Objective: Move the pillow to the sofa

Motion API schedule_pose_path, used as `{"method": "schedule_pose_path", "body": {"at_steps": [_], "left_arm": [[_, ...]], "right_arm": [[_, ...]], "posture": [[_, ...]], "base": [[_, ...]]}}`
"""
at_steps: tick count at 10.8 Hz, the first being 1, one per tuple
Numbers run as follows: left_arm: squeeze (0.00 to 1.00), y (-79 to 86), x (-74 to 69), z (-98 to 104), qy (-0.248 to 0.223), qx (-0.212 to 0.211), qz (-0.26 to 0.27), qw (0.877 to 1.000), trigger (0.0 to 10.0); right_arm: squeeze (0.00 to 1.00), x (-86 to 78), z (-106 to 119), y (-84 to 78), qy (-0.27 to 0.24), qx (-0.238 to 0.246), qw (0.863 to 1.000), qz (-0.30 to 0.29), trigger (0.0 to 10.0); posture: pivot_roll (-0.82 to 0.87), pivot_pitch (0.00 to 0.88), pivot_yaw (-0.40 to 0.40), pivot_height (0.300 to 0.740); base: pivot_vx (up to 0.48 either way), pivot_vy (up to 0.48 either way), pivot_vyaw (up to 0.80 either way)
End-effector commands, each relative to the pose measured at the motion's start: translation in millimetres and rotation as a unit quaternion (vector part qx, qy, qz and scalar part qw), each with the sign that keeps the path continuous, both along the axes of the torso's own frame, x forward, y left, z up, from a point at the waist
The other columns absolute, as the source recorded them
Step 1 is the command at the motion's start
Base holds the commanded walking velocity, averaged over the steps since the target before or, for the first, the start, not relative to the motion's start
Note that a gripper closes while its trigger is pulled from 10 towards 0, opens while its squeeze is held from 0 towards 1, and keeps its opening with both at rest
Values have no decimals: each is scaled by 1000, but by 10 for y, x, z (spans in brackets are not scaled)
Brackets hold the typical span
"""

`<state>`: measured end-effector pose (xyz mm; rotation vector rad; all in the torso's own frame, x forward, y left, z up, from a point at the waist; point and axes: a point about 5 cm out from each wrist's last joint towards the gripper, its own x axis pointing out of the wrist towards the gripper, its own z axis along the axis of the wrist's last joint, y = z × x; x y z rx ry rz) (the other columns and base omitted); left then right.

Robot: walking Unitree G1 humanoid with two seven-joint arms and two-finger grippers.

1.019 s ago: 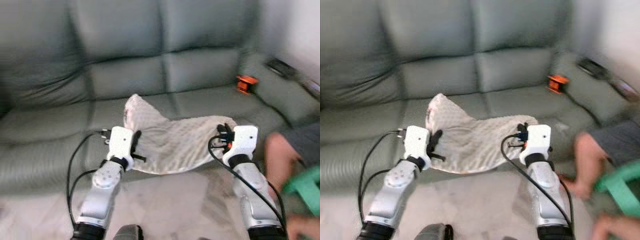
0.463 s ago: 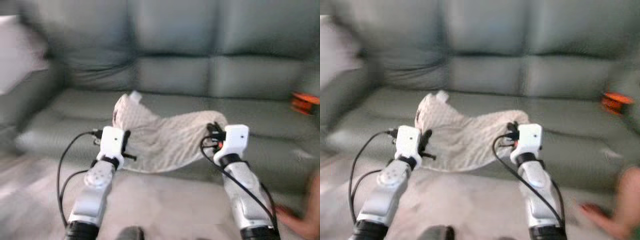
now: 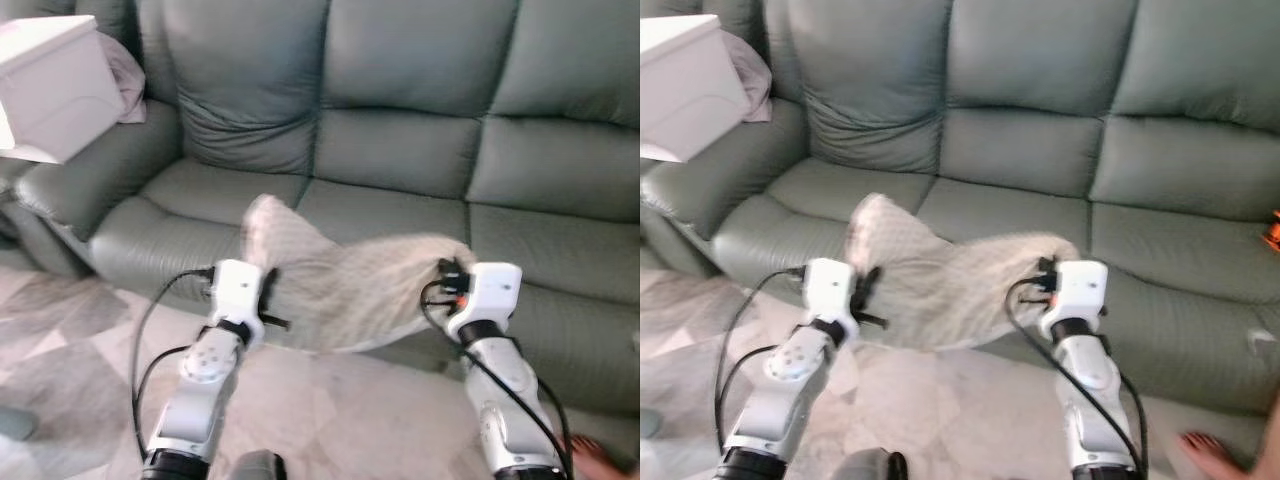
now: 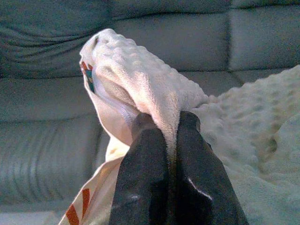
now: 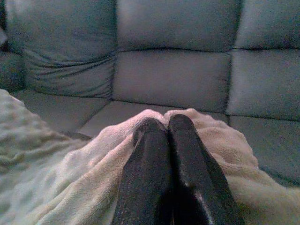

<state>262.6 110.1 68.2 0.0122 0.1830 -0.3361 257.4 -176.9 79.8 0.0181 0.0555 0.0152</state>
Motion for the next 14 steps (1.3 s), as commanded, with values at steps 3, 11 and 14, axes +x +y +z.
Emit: {"method": "schedule_pose_path", "body": {"at_steps": [3,11,14], "left_arm": [[0,5,42,117,-25,-5,-12,1000,10000],[0,-34,49,134,-26,-11,-22,999,10000],[0,-51,57,133,-25,-12,-24,999,10000]], "right_arm": [[0,40,86,34,-16,2,1000,2,10000],[0,51,120,47,-23,-3,1000,8,10000],[0,59,120,42,-22,-6,1000,7,10000]], "posture": [[-58,0,41,740],[-63,0,44,740],[-66,0,45,740]], "base": [[87,0,-500],[394,0,-73],[426,0,0]]}}
